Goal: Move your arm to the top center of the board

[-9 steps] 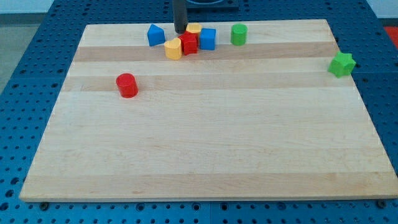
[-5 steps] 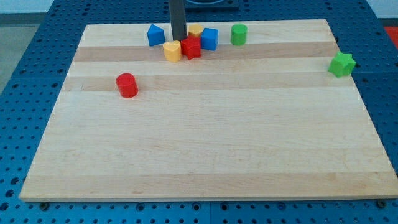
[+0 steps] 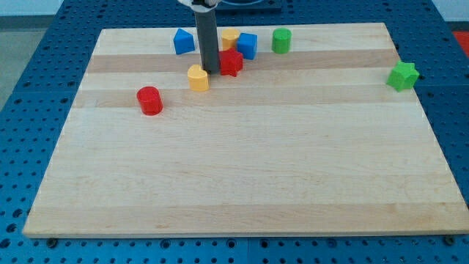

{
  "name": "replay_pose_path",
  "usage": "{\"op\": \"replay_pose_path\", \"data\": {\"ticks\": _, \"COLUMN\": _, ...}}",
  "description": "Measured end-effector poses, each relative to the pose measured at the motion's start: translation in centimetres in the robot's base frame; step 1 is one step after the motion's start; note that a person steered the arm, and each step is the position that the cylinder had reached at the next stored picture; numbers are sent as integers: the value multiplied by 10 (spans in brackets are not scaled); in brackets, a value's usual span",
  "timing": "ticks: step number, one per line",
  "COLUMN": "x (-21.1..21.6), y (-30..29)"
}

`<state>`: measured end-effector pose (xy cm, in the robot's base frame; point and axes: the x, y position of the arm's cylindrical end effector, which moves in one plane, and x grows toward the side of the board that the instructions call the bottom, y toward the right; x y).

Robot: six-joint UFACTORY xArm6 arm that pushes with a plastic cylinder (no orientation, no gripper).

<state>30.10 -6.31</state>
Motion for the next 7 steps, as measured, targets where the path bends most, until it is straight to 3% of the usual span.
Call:
{"op": "replay_pose_path", "data": {"ticks": 1, "x": -39, "y": 0}}
{"op": "replay_pose_path", "data": {"ticks": 5, "x": -109, "y": -5}}
{"op": "replay_pose_path", "data": {"ticks": 7, "x": -108, "y": 66}}
